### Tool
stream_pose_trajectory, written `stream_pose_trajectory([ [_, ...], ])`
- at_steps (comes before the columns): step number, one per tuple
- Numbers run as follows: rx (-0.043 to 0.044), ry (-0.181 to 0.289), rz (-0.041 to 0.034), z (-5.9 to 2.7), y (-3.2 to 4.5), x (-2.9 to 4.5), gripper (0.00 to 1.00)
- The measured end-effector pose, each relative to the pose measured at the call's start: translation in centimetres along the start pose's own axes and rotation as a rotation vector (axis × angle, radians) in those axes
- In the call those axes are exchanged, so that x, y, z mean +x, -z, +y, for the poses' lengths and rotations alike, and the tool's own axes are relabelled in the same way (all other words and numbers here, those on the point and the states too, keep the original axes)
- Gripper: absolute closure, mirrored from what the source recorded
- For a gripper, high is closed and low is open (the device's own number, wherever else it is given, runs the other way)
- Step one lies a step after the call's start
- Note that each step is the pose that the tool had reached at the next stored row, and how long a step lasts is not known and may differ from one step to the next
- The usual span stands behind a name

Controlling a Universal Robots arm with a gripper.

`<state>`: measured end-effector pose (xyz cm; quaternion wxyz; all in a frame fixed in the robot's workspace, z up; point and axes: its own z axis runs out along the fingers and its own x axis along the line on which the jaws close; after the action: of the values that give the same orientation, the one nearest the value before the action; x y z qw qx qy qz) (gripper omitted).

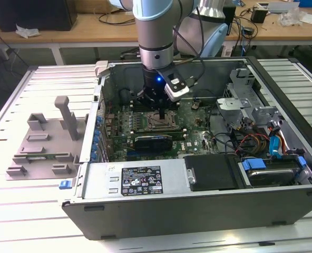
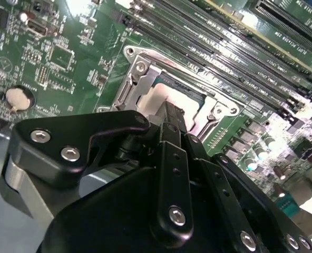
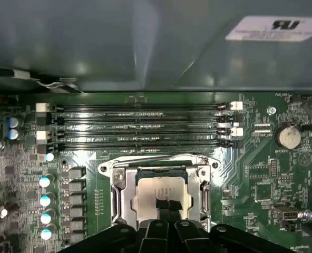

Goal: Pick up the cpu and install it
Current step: 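Install the first cpu locking lever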

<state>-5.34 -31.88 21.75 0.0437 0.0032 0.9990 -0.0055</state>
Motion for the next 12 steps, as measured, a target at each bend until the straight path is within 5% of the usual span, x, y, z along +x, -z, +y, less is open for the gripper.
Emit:
stream_pose_trajectory([
  [6,-0.0014,0.017,-0.0003,-0.03,2.56,-0.23,0.89],
  [12,-0.0016,0.017,-0.0003,-0.03,2.62,-0.23,0.89],
])
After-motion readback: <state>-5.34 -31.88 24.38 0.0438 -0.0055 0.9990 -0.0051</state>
